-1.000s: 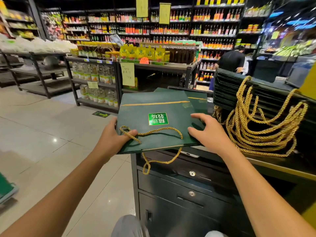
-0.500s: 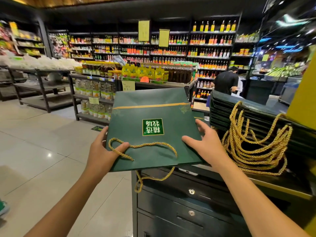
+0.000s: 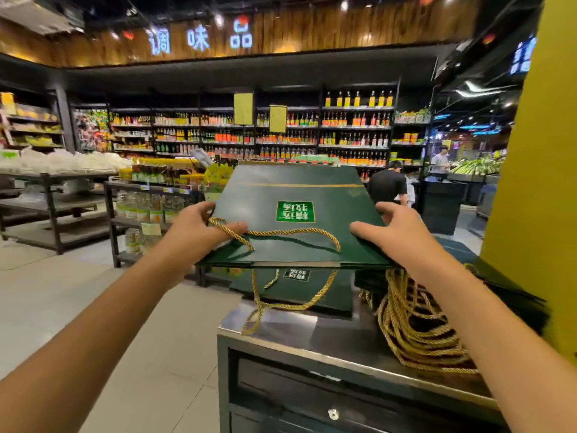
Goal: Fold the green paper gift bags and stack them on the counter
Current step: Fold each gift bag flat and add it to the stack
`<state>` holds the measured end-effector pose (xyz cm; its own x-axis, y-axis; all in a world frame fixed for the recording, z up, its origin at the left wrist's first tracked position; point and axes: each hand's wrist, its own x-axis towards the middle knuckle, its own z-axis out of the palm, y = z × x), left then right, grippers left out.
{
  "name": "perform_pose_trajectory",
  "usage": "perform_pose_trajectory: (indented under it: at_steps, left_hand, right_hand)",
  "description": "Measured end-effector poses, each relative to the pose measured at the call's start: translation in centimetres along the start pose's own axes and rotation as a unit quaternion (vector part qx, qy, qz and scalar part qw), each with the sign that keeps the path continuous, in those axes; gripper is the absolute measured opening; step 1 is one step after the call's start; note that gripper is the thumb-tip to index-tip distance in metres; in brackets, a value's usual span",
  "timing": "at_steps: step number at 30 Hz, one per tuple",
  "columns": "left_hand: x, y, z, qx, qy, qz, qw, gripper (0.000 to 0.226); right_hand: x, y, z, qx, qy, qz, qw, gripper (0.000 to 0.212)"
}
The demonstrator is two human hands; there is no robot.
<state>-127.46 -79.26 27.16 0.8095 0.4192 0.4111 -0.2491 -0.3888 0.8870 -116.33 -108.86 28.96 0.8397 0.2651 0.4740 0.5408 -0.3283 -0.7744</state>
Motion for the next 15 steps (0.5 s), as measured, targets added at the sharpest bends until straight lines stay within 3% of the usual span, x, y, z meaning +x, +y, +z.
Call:
perform_pose_trajectory:
  at_steps: [3, 7, 11, 12, 15]
  left_hand:
    - [2.3, 1.6, 3.4, 0.012, -0.041, 0.005, 0.999, 0.04]
    - [4.8, 3.2, 9.1, 0.033, -0.093, 0.002, 0.995, 0.049]
    - [6.6, 3.3, 15.0, 0.03, -0.146, -0.012, 0.989, 0.021]
    - [7.1, 3.2, 16.2, 0.025, -0.158, -0.02, 0.987, 0.024]
    - [7.5, 3.1, 19.1, 0.029, -0.179, -0.044, 0.982, 0.073]
  right_hand:
    - [0.7, 0.9, -3.6, -0.012, 0.015, 0.042, 0.999, 0.051]
    - [1.3, 2.6, -8.3, -0.051, 0.046, 0.095, 0.993, 0.05]
    - [1.7, 5.0, -12.0, -0.124, 0.087, 0.154, 0.976, 0.066]
    - [1.8, 5.5, -12.7, -0.144, 0.097, 0.163, 0.971, 0.067]
    - [2.3, 7.3, -14.0, -0.22, 0.118, 0.177, 0.952, 0.053]
